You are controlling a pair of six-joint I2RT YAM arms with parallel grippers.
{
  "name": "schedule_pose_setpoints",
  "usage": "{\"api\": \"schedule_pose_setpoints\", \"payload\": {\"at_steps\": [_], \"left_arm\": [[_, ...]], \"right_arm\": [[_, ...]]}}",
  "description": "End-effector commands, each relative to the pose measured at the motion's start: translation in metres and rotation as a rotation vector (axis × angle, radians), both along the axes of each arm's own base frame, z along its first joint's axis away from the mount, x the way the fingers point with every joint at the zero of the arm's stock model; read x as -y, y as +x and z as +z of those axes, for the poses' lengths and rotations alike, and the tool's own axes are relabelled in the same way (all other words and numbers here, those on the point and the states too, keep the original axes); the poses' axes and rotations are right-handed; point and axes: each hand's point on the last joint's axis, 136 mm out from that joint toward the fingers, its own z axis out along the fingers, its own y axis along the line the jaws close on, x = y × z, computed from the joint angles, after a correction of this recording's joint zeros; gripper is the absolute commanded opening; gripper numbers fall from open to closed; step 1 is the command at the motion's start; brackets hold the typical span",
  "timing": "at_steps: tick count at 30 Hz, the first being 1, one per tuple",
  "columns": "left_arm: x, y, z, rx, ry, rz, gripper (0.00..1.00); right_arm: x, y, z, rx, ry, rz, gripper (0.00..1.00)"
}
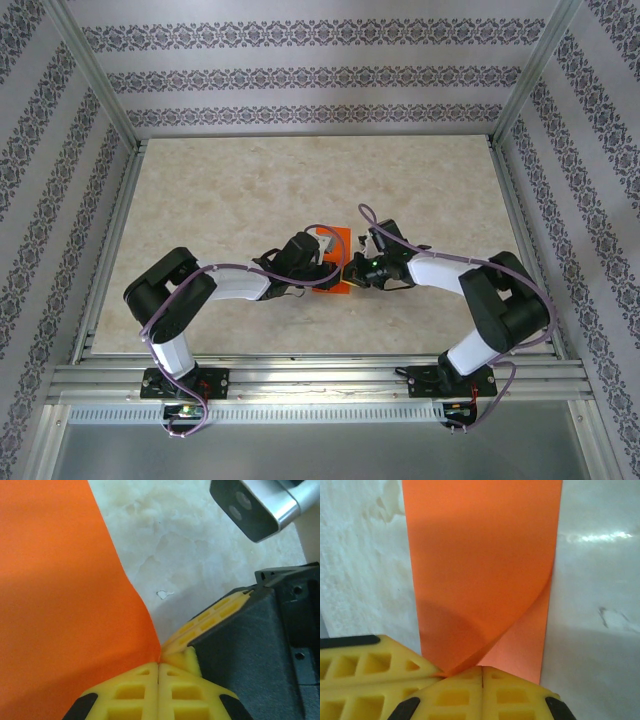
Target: Fold a paper plane with a square sheet of paper (pick it up from the middle)
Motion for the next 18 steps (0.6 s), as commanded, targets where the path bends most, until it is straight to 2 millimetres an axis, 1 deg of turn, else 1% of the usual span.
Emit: {"api": "schedule_pose_setpoints", "payload": {"at_steps": [1,5,10,14,18], "left_arm": [[0.004,0.006,0.011,0.014,-0.042,0.007,0.00],[0.004,0.007,0.012,0.020,-0.042,0.012,0.00],[0.002,0.008,0.013,0.025,-0.032,0.019,0.00],[-0.008,0.011,0.013,0.038,-0.014,0.048,0.00],[-0.025,0.016,0.006,0.040,0.027,0.078,0.00]], "right_arm": [[-0.008,-0.002,-0.007,-0.015,0.022,0.005,0.00],[0.006,-0.015,-0.032,-0.067,-0.066,0.018,0.00],[0.022,-0.026,-0.048,-0.096,-0.164,0.039,0.00],[0.038,-0.034,-0.052,-0.105,-0.269,0.083,0.00],[0.041,-0.037,-0.050,-0.103,-0.288,0.114,0.00]]}}
